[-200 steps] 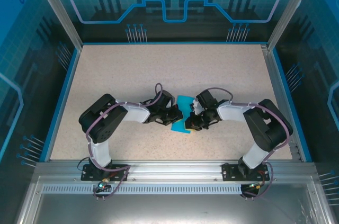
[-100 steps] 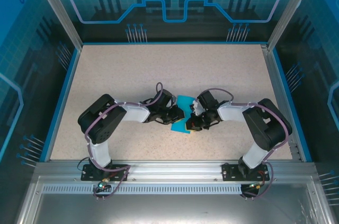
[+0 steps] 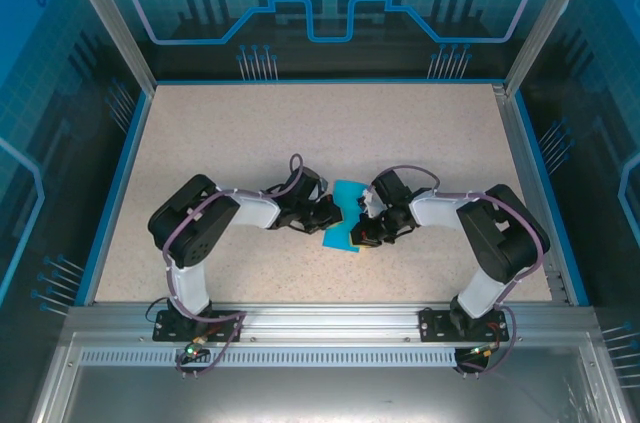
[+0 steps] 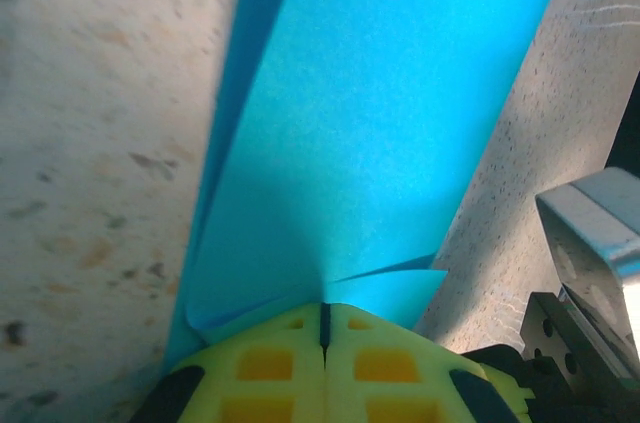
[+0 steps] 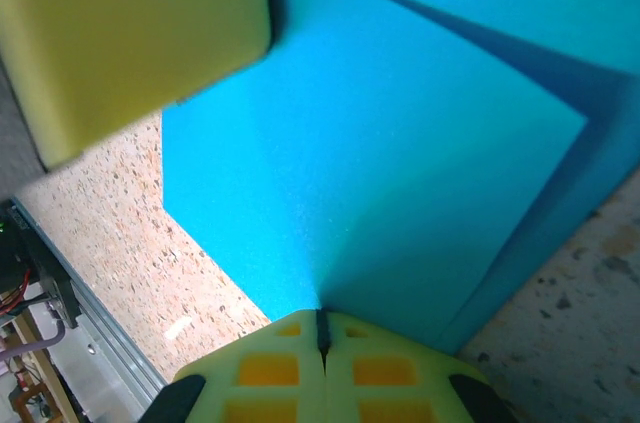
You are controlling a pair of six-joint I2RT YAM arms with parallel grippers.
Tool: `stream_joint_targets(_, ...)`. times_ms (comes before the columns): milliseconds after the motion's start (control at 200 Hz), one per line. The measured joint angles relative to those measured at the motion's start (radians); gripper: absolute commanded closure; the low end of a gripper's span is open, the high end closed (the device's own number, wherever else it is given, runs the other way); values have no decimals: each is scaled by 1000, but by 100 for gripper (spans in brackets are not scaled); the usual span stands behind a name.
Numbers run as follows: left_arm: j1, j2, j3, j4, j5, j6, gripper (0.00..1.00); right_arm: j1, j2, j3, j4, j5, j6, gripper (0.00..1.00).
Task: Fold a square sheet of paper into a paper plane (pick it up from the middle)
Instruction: Fold the triangle a second time at the center of the table.
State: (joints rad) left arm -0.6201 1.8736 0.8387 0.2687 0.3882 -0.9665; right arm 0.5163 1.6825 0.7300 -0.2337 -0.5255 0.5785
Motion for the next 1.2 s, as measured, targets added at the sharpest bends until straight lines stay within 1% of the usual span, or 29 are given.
stream_joint_targets(145,42,0,0,-2,3,10,99,0,1,3,-5,0,-8,100)
stream_joint_targets(380,100,-3,7,-32,13,66,99,0,1,3,-5,-3,-11,100)
stream_joint_targets(515,126,-28,14,-98,-4,103,98,0,1,3,-5,-5,-11,100)
stream_joint_targets(650,143,-92,14,-169,-25,126,97,0,1,5,-5,-6,-11,100)
stream_joint_targets(755,121,-150,23,-197,-25,139,97,0,1,5,-8,-6,-11,100)
stream_joint_targets(920,22,-160,66,-201,-10,155,98,0,1,10,-16,-6,-11,100)
stream_joint_targets(1030,-21,-120,80,-178,7,154,100,-1,0,10,-16,-6,-11,100)
stream_joint_targets(1200,-17,-23,81,-174,1,145,100,-2,-9,11,-32,-5,-10,100)
